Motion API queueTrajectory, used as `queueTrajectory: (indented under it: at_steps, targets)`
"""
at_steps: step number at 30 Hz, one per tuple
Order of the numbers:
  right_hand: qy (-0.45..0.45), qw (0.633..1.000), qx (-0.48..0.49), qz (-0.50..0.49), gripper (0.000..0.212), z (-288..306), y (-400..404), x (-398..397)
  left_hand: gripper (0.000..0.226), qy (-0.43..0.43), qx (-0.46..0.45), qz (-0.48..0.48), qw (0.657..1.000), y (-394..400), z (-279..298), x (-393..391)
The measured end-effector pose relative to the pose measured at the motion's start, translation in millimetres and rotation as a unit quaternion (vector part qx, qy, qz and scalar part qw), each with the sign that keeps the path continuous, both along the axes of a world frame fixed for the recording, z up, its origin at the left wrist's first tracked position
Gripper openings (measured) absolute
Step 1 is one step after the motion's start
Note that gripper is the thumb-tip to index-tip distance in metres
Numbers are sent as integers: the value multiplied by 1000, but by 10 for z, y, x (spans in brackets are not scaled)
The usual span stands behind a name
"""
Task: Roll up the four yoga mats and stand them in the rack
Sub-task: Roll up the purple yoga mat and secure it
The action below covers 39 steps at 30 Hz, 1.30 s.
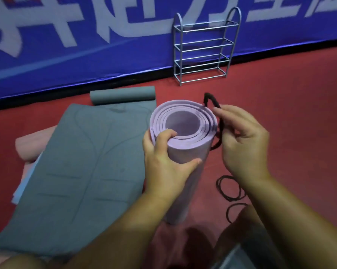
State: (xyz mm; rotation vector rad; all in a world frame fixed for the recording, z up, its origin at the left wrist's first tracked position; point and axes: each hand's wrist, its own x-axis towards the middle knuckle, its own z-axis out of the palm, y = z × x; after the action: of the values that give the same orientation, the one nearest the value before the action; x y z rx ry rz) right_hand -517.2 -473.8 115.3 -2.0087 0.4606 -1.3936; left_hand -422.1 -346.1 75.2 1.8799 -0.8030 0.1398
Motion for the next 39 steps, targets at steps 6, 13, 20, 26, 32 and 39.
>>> queueTrajectory:
  at_steps: [6,13,20,26,32,39]
  targets:
    - [60,988,-139,20,40,66,279,245,82,59,-5,30,998,290,-86,43]
    - [116,983,-121,78,21,79,530,446,71,75,-1,-2,997,427,-103,-99]
    - [249,966,-62,23,34,155,529,365,92,48,48,19,997,459,-92,-156]
    - [316,945,-66,51,42,222,425,362,116,37,100,-46,993,536,20,-69]
    - [322,945,-39,31,42,205,368,336,74,-15,199,-144,969,656,281,289]
    - [326,941,-73,46,65,181,437,368,76,90,147,-210,962,657,455,410]
